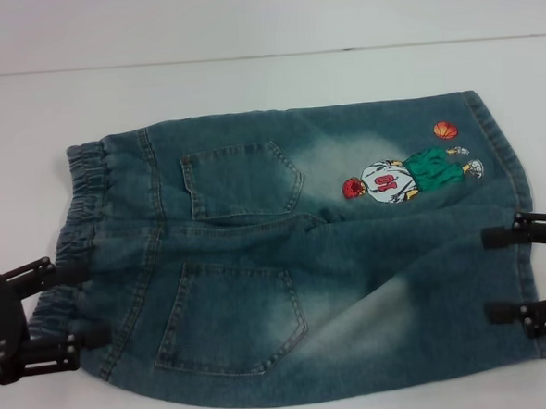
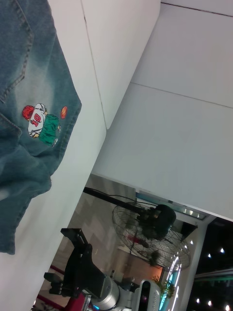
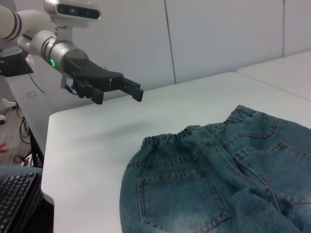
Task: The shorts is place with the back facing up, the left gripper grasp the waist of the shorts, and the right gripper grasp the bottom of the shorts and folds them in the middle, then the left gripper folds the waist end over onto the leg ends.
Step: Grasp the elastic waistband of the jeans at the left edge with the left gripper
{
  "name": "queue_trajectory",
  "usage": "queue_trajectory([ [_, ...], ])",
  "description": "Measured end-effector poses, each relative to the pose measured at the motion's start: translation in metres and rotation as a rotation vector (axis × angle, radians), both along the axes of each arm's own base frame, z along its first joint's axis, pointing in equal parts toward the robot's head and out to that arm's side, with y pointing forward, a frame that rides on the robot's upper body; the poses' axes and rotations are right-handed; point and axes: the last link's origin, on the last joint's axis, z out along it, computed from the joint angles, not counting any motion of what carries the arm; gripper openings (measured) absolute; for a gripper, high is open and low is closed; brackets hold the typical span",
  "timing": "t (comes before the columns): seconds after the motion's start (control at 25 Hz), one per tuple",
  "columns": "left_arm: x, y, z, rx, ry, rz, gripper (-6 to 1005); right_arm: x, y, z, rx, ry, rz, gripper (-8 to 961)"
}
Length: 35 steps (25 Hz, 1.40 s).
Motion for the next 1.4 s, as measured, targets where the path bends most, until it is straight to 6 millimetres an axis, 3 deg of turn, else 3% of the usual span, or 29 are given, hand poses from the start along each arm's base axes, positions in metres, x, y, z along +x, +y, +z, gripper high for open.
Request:
queue_trajectory([
  [0.84, -0.004, 0.003, 0.004, 0.029, 0.018, 0.035, 930, -0.002, 0.003, -0.006, -0.033, -0.028, 0.000, 944],
  [1.4, -0.020, 0.005, 0.043, -0.004, 0.307, 0.350, 889, -0.001, 0.004, -0.006, -0.033, -0.028, -0.025, 943],
])
